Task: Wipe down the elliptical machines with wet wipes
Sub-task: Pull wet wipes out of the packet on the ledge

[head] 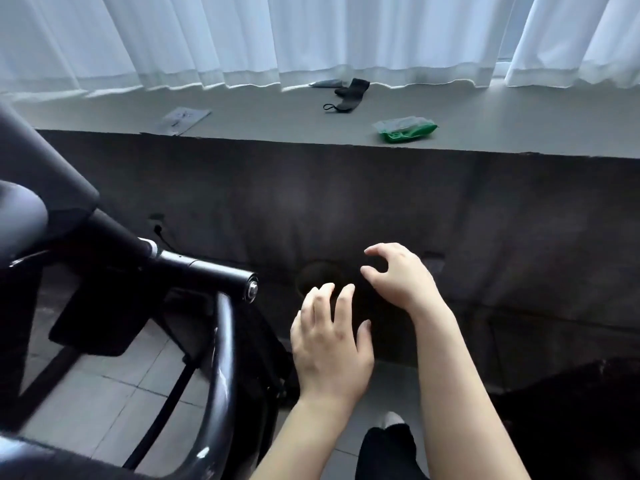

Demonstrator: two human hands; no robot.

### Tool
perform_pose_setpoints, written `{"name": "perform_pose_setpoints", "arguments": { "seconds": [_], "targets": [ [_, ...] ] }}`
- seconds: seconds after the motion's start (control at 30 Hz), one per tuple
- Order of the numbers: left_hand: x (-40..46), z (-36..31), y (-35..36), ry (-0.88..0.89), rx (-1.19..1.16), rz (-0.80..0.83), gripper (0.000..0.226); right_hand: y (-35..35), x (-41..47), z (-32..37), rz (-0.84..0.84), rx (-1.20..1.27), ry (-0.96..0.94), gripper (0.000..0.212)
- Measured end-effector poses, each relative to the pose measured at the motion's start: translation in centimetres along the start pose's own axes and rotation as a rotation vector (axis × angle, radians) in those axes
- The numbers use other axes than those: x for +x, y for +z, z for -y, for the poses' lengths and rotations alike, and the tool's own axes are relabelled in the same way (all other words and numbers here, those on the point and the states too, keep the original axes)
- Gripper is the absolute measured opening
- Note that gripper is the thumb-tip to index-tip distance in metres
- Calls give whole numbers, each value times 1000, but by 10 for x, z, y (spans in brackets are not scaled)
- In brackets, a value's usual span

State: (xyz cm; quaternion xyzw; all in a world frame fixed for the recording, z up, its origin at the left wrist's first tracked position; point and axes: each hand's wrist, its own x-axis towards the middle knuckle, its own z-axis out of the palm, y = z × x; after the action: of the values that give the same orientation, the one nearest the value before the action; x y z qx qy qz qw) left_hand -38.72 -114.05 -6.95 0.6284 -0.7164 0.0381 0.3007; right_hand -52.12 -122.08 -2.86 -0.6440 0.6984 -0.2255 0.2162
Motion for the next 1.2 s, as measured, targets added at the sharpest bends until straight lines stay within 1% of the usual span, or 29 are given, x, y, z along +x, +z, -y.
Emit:
{"name": "perform_pose_setpoints", "arguments": {
  "seconds": [0.07,0.2,0.27,0.37,0.5,0.63,0.73,0.83,0.93,1.2],
  "targets": [
    [6,3,2,-56,-14,-35,51,6,19,6,26,29,-56,38],
    [21,-1,6,-76,0,-96,50,23,61,18,100,252,-158,33],
    [33,2,13,-125,32,-115,49,32,84,24,142,302,-206,31],
    [51,12,23,-233,100,-140,49,41,121,35,246,299,-308,29],
    [88,23,41,-326,211,-167,47,44,175,52,361,278,-471,29],
    [141,29,63,-430,227,-213,44,31,233,59,433,238,-648,29],
    [185,22,91,-469,230,-222,44,14,280,45,478,202,-709,28],
    [234,6,121,-465,210,-196,44,-9,324,15,479,135,-692,28],
    [288,-13,152,-412,165,-156,44,-39,363,-23,422,96,-621,28],
    [417,-65,254,-90,25,43,49,-104,425,-123,137,52,-313,27]
  ]
}}
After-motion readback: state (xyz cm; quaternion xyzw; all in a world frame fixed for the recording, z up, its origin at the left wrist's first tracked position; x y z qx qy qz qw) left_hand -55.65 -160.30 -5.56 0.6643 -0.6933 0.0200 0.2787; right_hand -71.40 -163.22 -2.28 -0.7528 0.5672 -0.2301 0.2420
